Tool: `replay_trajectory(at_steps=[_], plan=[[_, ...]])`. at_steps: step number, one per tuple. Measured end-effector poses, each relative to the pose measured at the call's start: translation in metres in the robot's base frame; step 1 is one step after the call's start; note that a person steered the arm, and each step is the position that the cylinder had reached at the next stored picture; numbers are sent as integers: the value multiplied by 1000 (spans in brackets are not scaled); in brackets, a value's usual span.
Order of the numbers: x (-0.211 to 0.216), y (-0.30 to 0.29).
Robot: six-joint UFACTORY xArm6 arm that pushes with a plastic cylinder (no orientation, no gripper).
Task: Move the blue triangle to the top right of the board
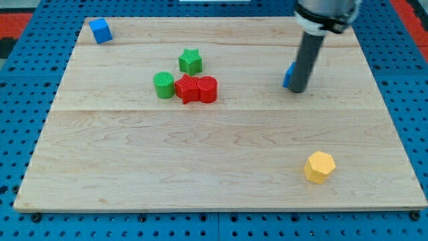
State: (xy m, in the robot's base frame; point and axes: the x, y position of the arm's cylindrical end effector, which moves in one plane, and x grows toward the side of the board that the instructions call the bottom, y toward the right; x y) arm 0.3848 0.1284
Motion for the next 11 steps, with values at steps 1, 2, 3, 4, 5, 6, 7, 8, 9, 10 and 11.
replay_trajectory(at_steps=[1,2,3,4,5,6,7,8,9,10,11], plan=[[-52,37],[-101,73],[-108,100],[-79,106],[-83,45],[-64,23],[-82,-6],[-129,13],[-138,15],[-111,16],[-108,29]])
